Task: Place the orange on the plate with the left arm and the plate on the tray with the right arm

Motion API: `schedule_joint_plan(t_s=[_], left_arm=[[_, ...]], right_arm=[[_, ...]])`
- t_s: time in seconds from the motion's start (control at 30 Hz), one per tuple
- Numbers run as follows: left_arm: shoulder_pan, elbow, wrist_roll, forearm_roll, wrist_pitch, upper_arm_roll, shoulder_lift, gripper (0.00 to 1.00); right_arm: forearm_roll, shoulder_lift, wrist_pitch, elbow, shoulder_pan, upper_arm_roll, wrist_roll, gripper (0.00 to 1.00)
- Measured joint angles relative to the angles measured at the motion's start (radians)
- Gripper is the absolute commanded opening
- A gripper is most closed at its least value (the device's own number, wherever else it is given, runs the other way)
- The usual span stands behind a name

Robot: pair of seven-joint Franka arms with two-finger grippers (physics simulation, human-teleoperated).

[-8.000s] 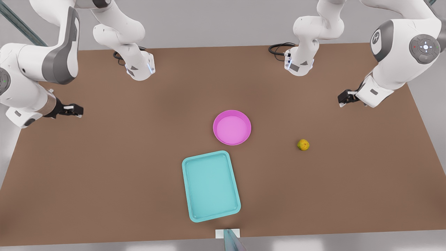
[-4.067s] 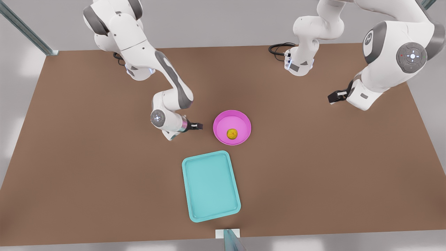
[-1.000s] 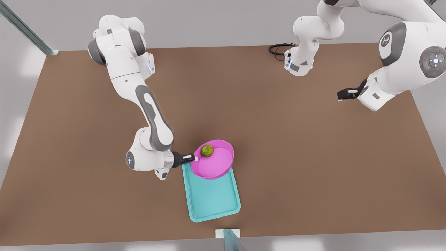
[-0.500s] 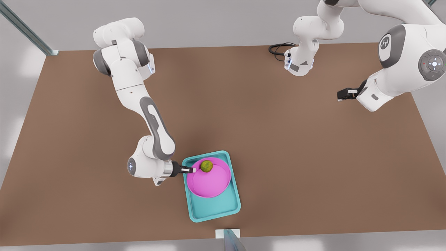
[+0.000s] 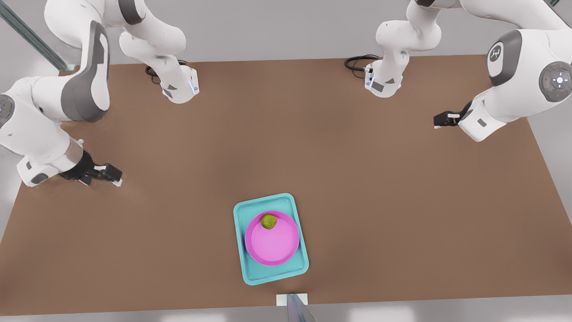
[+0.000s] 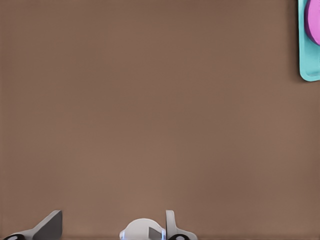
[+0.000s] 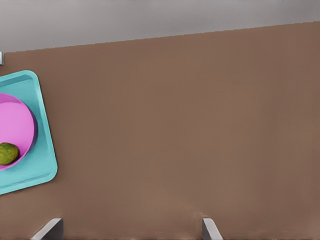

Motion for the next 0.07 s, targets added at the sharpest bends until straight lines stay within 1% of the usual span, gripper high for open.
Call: schedule_joint_plan(t_s=[0.07], left_arm=[[0.003, 0.005, 0.002, 0.0, -0.002, 0.002, -0.001, 1.0]], right_arm=[[-0.054, -0.062, -0.084, -0.004, 0.002, 0.009, -0.012, 1.0]])
